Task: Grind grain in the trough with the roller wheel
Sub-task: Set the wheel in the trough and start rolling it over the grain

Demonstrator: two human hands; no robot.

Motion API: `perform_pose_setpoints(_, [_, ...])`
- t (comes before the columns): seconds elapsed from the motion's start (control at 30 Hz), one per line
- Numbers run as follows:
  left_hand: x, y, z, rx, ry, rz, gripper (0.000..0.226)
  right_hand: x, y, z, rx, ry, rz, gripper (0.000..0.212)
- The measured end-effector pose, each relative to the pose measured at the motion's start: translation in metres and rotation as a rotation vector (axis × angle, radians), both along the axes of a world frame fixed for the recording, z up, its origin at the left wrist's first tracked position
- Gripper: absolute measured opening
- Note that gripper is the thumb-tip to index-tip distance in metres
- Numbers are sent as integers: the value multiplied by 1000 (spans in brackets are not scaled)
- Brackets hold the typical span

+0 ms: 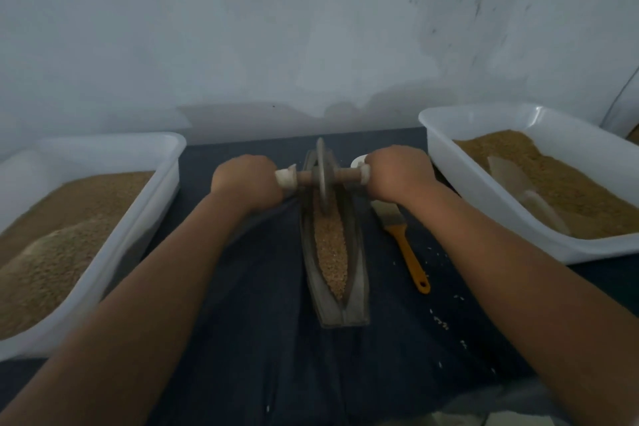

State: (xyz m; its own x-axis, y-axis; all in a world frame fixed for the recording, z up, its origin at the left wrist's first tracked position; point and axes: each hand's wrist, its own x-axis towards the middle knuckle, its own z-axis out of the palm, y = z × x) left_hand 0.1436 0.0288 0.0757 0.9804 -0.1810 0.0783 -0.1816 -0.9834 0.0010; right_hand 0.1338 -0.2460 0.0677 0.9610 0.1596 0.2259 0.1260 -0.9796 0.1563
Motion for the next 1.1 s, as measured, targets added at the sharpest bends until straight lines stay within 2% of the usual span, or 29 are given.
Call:
perform_pose_setpoints(0.1, [-24,9,-5,-12,138,-58,22,-16,-1,7,10,69,44,21])
perform_pose_setpoints(0.17, [-57,22,-10,7,214,-126,17,-44,-4,12,14,283,67,17])
perform_pose_setpoints(0.27, [-100,34,-11,56,250,-208,21,-89,-14,15,38,670,82,8])
perform_pose_setpoints(0.33, [-105,33,-9,104,229,-226,20,-100,-17,13,111,747,80,8])
perform_pose_setpoints(0.4, [-90,25,-7,135,170,-219,20,-93,-15,7,103,627,64,13])
perform_pose_setpoints(0.5, [-43,10,-3,112,73,-107,17,-56,-4,-3,52,193,25,26])
perform_pose_setpoints(0.57, [-20,5,1,55,38,-29,20,-31,2,-1,48,-6,30,28])
perform_pose_setpoints(0.73, [-35,9,-6,-5,87,-53,17,-27,3,10,5,75,46,24])
perform_pose_setpoints(0.83, [-81,27,-17,17,136,-153,15,-71,-11,4,26,311,102,25])
perform_pose_setpoints(0.93, [-105,36,-22,60,65,-215,19,-96,-21,4,46,527,110,21])
perform_pose_setpoints(1.0, [-94,31,-21,67,73,-191,20,-88,-19,3,52,459,101,23])
perform_pose_setpoints(1.1, [-50,17,-16,36,82,-76,20,-54,-6,-7,34,94,89,30])
